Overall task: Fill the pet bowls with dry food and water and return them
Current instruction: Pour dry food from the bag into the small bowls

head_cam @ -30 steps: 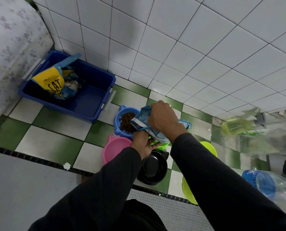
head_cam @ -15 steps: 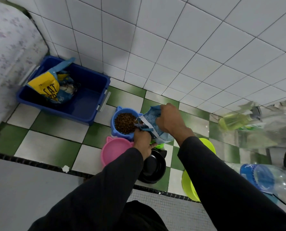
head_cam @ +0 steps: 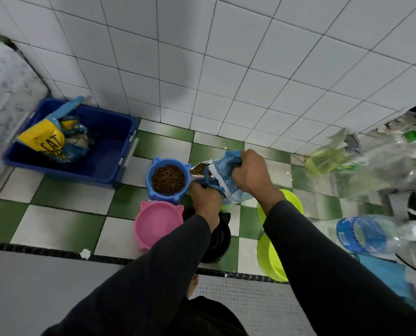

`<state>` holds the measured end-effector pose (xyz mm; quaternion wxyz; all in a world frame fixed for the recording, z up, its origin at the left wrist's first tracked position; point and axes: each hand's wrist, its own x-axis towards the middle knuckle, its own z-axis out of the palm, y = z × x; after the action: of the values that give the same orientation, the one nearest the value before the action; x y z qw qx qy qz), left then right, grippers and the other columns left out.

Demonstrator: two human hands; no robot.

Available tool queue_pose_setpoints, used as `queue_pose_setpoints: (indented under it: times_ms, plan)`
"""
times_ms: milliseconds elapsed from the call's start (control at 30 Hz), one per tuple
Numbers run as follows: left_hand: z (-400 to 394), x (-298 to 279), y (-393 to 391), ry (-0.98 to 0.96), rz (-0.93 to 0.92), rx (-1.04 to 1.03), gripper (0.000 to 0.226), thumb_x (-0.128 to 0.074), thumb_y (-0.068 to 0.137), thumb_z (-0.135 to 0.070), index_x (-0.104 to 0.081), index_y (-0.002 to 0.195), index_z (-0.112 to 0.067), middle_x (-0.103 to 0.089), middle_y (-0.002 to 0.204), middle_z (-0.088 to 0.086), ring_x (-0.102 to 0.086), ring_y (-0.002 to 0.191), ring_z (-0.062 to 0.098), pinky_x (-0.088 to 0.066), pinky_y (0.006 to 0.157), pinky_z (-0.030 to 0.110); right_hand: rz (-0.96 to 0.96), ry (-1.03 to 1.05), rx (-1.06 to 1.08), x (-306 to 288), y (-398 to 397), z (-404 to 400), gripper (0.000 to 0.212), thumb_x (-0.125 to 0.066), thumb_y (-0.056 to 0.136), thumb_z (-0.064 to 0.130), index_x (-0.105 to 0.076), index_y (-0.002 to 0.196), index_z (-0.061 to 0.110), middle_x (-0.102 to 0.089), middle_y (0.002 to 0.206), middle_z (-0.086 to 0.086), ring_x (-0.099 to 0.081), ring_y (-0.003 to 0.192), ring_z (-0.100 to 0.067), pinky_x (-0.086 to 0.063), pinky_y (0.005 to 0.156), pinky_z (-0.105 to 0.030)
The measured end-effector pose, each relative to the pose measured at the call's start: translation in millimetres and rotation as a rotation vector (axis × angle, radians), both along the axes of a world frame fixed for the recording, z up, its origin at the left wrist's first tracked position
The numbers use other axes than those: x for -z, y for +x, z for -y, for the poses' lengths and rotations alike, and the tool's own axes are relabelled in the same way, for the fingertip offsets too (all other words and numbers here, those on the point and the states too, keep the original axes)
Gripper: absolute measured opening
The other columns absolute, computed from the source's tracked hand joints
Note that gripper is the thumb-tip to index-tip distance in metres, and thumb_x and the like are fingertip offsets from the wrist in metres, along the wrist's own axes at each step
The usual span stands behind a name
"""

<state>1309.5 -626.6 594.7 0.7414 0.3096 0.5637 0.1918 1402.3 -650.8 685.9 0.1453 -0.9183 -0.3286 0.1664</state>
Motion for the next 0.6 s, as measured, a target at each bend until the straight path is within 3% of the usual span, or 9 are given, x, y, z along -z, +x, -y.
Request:
queue_pose_setpoints:
  times_ms: [100,200,367,467,600]
  plan:
    - [11,-3,10,0.059,0.038,0.017,0.038,-0.057,0.086,-0.010,-0.054,0.119,-0.028,-0.070,0.116,0.001,-0.069,0.106,0.025,-0.058,0.095,0.053,-0.001,0.042,0.049,0,9,15,0.035,-0.053,0.084,0.003,-0.067,0.115,0.002,-0.064,0.115,-0.024,-0.060,0.106,-0.040,-0.038,0.078,-0.026]
    - [20,-3,20,0.113,0.036,0.029,0.042,-0.058,0.082,-0.009,-0.056,0.122,-0.023,-0.070,0.118,0.002,-0.069,0.106,0.023,-0.058,0.096,0.052,-0.003,0.057,0.076,-1,18,29,0.038,-0.050,0.080,0.012,-0.067,0.113,0.004,-0.063,0.112,-0.021,-0.060,0.105,-0.039,-0.039,0.077,-0.027]
    - [37,26,40,0.076,0.027,0.062,0.041,-0.053,0.071,-0.018,-0.055,0.106,-0.039,-0.070,0.112,0.003,-0.070,0.103,0.028,-0.059,0.092,0.058,0.025,0.029,0.087,-6,30,45,0.035,-0.050,0.076,0.012,-0.068,0.105,0.004,-0.065,0.106,-0.019,-0.062,0.098,-0.036,-0.039,0.073,-0.026]
    - [49,-6,35,0.004,0.087,0.083,0.036,-0.051,0.084,-0.008,-0.054,0.116,-0.023,-0.069,0.117,0.010,-0.069,0.107,0.033,-0.058,0.092,0.060,0.018,0.004,0.078,-6,34,54,0.033,-0.050,0.076,0.012,-0.068,0.103,0.004,-0.066,0.102,-0.018,-0.063,0.092,-0.036,-0.038,0.069,-0.027]
    - [61,-14,34,-0.107,0.123,0.097,0.035,-0.043,0.101,-0.004,-0.051,0.132,-0.020,-0.068,0.122,0.007,-0.069,0.107,0.027,-0.062,0.076,0.044,0.045,-0.026,0.048,-3,38,63,0.047,-0.040,0.067,0.023,-0.069,0.100,0.006,-0.066,0.097,-0.017,-0.064,0.089,-0.035,-0.037,0.066,-0.027]
